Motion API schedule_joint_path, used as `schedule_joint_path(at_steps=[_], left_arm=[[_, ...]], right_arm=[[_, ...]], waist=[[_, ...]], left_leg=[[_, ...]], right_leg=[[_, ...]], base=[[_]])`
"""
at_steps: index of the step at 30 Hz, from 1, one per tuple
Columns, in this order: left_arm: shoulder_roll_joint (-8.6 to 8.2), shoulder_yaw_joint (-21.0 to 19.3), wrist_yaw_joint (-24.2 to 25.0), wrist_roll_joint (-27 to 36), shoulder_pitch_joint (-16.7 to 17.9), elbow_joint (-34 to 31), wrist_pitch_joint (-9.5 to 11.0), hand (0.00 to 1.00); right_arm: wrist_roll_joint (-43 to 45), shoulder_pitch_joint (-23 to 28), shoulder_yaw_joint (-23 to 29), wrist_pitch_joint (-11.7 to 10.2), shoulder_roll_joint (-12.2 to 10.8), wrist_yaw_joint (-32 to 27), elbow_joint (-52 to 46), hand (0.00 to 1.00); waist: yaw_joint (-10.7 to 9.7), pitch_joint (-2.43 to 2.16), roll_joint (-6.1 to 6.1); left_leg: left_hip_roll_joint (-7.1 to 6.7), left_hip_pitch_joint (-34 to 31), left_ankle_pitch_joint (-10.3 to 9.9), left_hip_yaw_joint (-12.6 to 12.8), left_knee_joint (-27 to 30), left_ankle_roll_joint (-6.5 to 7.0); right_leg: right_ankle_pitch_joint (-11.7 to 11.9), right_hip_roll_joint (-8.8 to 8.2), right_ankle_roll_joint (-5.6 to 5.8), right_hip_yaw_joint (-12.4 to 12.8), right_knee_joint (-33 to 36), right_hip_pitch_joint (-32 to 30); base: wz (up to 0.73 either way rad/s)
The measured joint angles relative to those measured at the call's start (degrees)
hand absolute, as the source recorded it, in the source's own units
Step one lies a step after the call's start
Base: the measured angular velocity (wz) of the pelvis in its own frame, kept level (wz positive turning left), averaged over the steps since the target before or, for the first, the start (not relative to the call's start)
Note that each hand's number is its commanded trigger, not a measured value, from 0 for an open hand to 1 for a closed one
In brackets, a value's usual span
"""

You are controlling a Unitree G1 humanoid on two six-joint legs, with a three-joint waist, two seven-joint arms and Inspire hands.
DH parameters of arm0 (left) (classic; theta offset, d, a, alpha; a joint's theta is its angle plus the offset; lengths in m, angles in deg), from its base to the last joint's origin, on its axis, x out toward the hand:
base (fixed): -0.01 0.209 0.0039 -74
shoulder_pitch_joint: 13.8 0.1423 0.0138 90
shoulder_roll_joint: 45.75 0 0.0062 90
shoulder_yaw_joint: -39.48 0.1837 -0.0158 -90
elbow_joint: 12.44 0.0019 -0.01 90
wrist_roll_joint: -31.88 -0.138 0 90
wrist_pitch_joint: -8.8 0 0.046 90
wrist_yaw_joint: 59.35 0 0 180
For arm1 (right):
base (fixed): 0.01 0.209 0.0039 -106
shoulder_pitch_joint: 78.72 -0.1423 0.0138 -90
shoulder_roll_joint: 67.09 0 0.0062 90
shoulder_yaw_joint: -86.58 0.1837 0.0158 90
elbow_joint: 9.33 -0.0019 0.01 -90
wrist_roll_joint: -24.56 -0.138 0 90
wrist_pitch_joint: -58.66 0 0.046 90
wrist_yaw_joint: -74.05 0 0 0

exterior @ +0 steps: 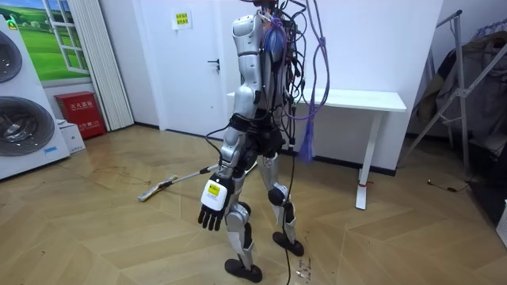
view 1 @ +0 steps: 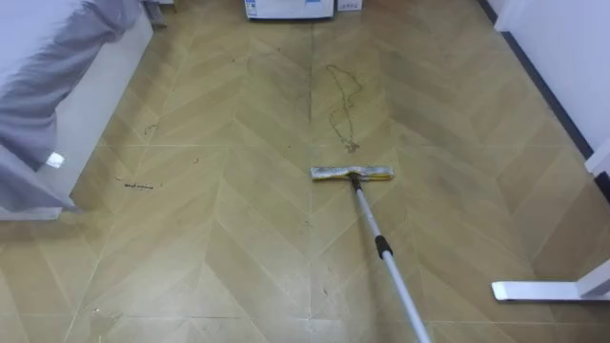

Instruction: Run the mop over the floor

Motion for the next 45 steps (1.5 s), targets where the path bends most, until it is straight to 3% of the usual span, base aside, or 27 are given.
schedule_joint_path(at_steps=[16,29,32,34,39,42,45], left_arm=[[0.04,0.0,1.3,-2.7,1.9,1.8,-0.9,0.00],[0.06,0.2,1.2,-7.5,-0.5,2.1,-1.2,0.00],[0.06,0.3,1.0,-7.5,-1.3,2.4,-1.4,0.00],[0.04,0.3,0.9,-7.4,-2.2,2.4,-1.3,0.00],[-0.04,0.2,-0.5,-6.9,-6.2,2.6,0.8,0.00],[-0.52,0.3,-0.9,-5.7,-9.2,4.6,3.1,0.00],[-0.32,1.4,-2.0,-1.0,-10.4,5.4,4.9,0.00]], right_arm=[[0.0,0.1,0.1,0.0,0.3,0.0,0.0,1.00],[-1.0,-0.4,0.0,0.4,0.3,0.0,0.1,1.00],[-1.4,-1.1,-0.1,0.5,0.3,-0.1,0.1,1.00],[-2.1,-1.6,0.0,0.2,0.4,-0.2,0.2,1.00],[-5.3,-3.4,-0.5,-1.3,1.1,-0.5,1.3,1.00],[-5.7,-5.6,-0.5,-2.4,1.5,-1.4,2.7,1.00],[-5.9,-6.0,-0.6,-3.8,1.6,-2.7,2.7,1.00]], waist=[[-0.2,0.06,0.75],[0.0,0.07,0.57],[0.0,-0.03,0.56],[-0.1,-0.42,1.12],[0.2,-0.06,1.62],[0.3,0.36,2.61],[0.2,0.38,2.77]], left_leg=[[0.07,-0.1,-0.3,0.0,0.6,0.06],[0.24,-2.2,-0.5,0.1,1.6,0.18],[0.35,-4.0,-0.5,0.1,2.1,0.22],[0.45,-6.2,-0.4,-0.4,2.9,0.25],[1.42,-13.0,-0.5,-1.7,5.9,0.32],[1.83,-16.7,-0.1,-1.8,6.6,0.79],[1.86,-19.8,0.9,-1.8,6.1,1.03]], right_leg=[[-0.1,0.00,0.10,0.0,0.0,0.2],[-0.1,0.16,0.12,-0.3,0.2,-1.4],[-0.1,0.17,0.13,-0.2,0.9,-3.4],[-0.1,0.34,0.14,-0.5,1.6,-5.3],[-0.1,1.16,0.12,-1.4,5.5,-11.8],[-0.3,1.15,-0.11,-0.9,8.5,-16.6],[-0.6,0.88,-0.51,0.1,11.5,-21.6]], base=[[0.00],[0.01],[0.00],[0.10],[0.10],[-0.07],[-0.09]])
